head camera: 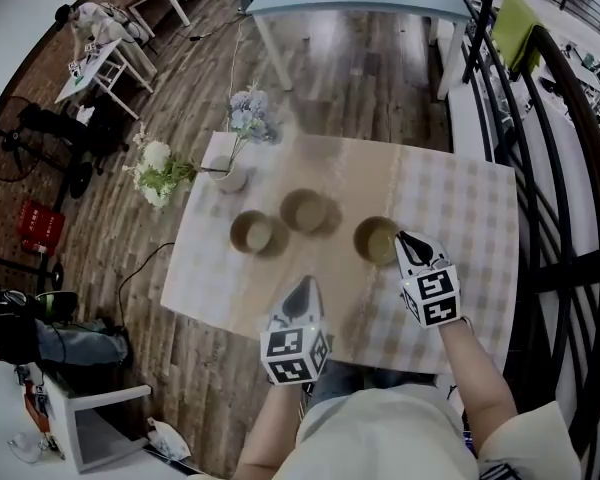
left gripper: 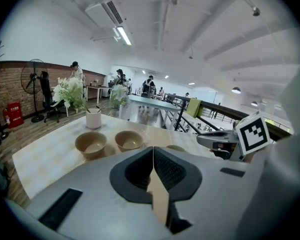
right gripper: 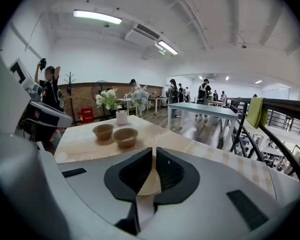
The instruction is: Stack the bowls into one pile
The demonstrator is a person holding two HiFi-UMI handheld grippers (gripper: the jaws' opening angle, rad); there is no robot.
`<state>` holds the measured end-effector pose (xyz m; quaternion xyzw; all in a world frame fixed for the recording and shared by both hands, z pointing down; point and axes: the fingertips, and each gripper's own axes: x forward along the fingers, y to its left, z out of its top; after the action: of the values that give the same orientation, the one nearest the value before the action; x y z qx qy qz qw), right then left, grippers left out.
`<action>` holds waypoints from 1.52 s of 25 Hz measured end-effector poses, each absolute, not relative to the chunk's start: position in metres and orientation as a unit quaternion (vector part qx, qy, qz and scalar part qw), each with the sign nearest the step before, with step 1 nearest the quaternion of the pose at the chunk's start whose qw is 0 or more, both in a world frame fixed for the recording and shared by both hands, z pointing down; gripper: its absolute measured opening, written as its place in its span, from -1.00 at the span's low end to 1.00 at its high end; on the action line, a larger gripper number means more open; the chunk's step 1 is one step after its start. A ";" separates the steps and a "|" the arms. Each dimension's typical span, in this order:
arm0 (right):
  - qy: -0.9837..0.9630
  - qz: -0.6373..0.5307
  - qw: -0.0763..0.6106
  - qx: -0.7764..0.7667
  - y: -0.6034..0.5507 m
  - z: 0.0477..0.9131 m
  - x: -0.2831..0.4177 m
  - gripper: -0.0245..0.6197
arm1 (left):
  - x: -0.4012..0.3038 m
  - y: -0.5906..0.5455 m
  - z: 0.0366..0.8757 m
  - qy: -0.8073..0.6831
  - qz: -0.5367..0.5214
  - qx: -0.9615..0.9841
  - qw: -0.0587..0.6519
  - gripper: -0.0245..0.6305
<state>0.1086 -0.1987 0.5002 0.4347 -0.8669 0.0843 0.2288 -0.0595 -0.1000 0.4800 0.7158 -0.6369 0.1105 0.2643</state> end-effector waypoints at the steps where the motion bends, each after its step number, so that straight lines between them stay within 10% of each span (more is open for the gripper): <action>1: -0.864 0.088 0.236 0.435 -0.203 0.506 0.107 -0.90 | -0.061 -0.105 0.482 -0.634 0.113 0.717 0.267 -0.91; 13: -0.826 0.109 0.313 0.456 -0.242 0.566 0.109 -0.67 | -0.071 -0.151 0.496 -0.601 0.142 0.741 0.263 -0.91; 38: -0.775 0.160 0.340 0.509 -0.236 0.589 0.117 -0.85 | -0.100 -0.174 0.502 -0.559 0.149 0.771 0.266 -0.91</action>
<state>0.1171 -0.2365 0.5892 0.5085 -0.7748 0.1603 0.3396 -0.1004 -0.1738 0.5018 0.7713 -0.5589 0.1490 0.2656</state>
